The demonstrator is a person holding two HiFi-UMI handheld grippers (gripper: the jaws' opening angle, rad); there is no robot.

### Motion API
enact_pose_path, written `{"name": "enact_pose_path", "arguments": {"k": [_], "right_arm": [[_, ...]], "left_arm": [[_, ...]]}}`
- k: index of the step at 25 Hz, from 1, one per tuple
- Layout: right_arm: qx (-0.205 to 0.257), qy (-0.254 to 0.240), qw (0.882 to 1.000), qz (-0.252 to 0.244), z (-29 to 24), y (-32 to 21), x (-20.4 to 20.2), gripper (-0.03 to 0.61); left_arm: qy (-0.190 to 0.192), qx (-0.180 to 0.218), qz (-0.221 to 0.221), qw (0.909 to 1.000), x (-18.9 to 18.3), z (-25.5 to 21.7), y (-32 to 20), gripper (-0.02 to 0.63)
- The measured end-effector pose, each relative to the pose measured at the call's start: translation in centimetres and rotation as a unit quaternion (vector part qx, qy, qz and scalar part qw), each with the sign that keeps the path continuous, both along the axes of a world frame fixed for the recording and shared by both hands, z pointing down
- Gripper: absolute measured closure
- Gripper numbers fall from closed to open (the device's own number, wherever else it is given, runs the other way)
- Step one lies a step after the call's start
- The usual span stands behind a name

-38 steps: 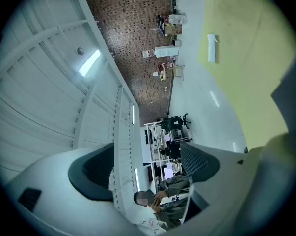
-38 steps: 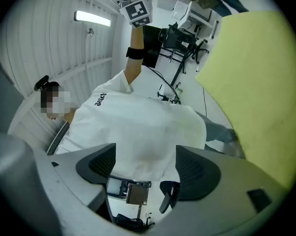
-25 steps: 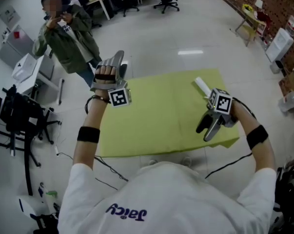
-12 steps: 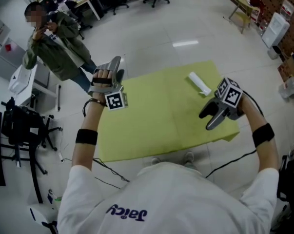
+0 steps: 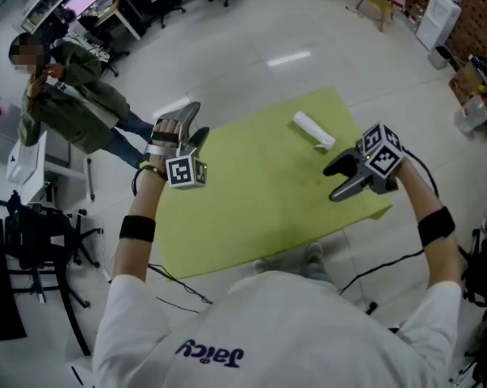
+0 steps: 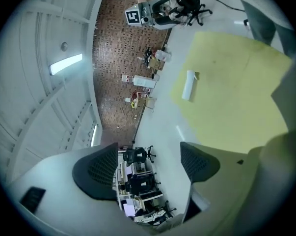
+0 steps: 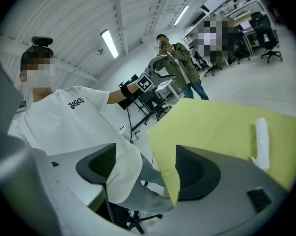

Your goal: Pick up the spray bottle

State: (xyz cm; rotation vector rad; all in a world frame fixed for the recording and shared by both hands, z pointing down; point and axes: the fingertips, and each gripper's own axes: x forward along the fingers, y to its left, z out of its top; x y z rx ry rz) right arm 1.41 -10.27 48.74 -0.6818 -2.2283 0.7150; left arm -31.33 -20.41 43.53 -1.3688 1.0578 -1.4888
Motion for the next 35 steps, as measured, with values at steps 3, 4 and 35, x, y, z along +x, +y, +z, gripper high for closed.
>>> {"name": "enact_pose_path", "arguments": {"k": [3, 4, 35], "right_arm": [[0.016, -0.006, 0.999, 0.027, 0.2, -1.2, 0.6, 0.19], [0.02, -0.008, 0.999, 0.037, 0.2, -1.6, 0.8, 0.19], [0.18, -0.125, 0.922, 0.32, -0.2, -10.5, 7.9, 0.19]], "left_arm": [[0.01, -0.025, 0.013, 0.9995, 1.1, 1.5, -1.5, 0.204], [0.017, -0.035, 0.018, 0.9991, 1.5, 1.9, -2.0, 0.204], [0.115, -0.377, 0.117, 0.9115, 18.8, 13.2, -12.3, 0.204]]}}
